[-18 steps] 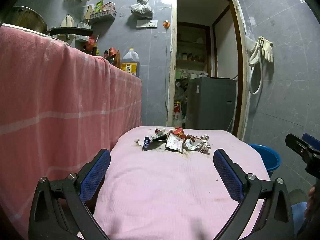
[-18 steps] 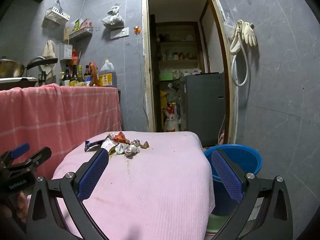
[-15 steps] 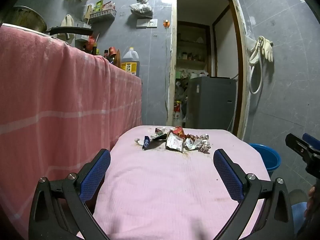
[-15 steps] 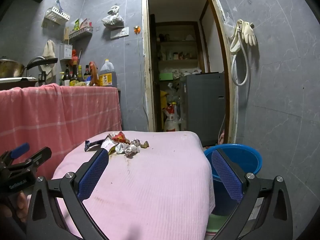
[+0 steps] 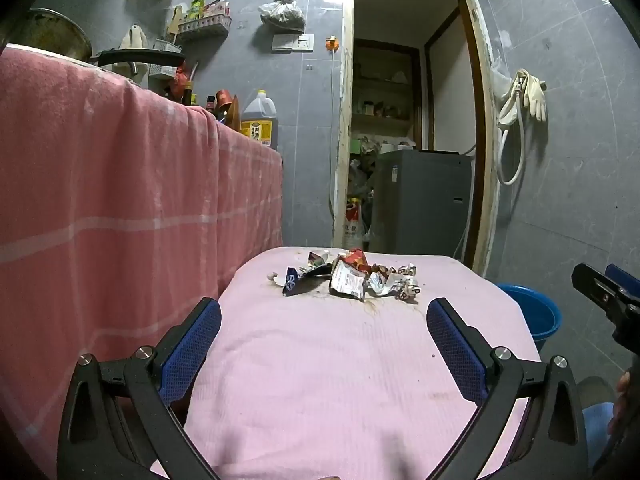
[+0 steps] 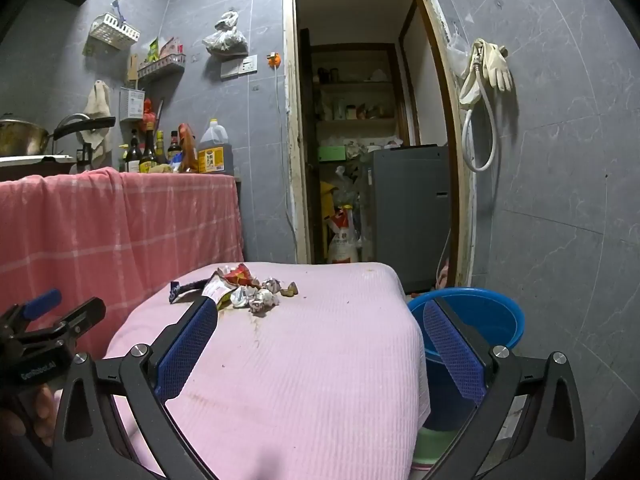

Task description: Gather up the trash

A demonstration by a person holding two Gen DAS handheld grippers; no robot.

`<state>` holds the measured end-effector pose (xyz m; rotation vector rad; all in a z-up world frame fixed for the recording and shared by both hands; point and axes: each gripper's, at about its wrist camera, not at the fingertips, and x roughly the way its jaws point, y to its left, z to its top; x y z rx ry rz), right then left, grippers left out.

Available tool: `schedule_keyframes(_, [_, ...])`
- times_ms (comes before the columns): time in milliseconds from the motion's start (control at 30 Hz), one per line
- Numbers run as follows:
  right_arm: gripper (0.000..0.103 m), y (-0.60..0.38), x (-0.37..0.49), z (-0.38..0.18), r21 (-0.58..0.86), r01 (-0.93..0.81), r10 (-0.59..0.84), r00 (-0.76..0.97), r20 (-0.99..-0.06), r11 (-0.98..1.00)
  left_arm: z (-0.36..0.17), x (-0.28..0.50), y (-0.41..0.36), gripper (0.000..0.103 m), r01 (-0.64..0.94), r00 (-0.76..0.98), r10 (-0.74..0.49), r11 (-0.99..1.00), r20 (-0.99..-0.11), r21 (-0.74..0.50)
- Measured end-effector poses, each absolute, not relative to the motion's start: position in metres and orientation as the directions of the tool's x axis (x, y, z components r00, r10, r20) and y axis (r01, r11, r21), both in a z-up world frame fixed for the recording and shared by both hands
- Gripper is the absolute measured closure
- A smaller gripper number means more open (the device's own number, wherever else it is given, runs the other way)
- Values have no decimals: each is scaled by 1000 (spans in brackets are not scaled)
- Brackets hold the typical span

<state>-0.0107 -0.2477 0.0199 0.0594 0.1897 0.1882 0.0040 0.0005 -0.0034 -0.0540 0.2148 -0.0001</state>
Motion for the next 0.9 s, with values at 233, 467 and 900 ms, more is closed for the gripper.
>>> schedule_keyframes(233, [0,-247,-11,19,77,-180,191,965,-181,981,-4,5,0,2,-5,977,-6,999,-215,-52])
schedule_keyframes(467, [0,-247,-11,19,77,-180,191,964,-182,981,-3,5,0,2,-6,976,-6,999,-216,-51])
schedule_keyframes(900, [0,-247,-10,18,76,-181,192,964,-182,981,-3,6,0,2,-4,976,-7,999,-216,-52])
